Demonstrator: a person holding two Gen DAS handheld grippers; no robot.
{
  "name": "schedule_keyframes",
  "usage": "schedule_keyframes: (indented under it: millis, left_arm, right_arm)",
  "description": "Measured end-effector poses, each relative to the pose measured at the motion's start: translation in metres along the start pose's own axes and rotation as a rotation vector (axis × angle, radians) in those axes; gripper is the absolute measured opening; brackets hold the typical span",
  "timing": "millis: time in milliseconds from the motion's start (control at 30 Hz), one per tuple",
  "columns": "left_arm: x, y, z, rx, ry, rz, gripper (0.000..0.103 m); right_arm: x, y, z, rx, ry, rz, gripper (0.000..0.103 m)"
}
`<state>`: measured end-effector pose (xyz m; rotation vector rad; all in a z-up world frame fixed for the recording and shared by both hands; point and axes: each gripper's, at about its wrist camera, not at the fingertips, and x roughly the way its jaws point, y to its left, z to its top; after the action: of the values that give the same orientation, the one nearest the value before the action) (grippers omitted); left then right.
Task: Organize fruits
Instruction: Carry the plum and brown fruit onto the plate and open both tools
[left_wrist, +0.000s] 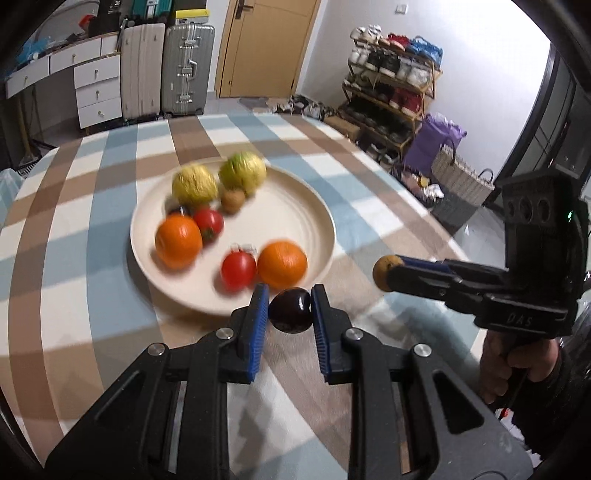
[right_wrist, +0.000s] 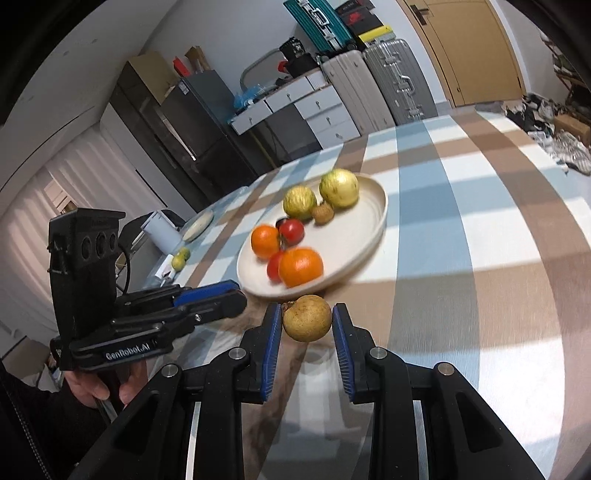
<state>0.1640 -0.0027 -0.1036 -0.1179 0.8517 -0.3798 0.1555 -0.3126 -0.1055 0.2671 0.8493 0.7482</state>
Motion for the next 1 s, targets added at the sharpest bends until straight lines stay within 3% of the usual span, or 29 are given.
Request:
schedule_keyframes:
  millis: [233, 567, 1000]
  left_arm:
    - [0.012, 0.015, 0.043, -0.023, -0.033, -0.018, 0.021]
    - [0.057, 0.024, 0.084, -0.044, 0.001, -0.005, 0.021]
    - [0.101, 0.025, 0.091, -0.04, 0.051, -0.018, 0.021]
  right_arm:
    - [0.013, -0.006, 0.037, -0.028, -0.023, 0.005, 0.029]
    - [0.046, -0.026, 0.088, -0.008, -0.014, -0.002, 0.029]
    - [0.094, -0.045, 0.115, 0.001, 0.054, -0.016, 0.029]
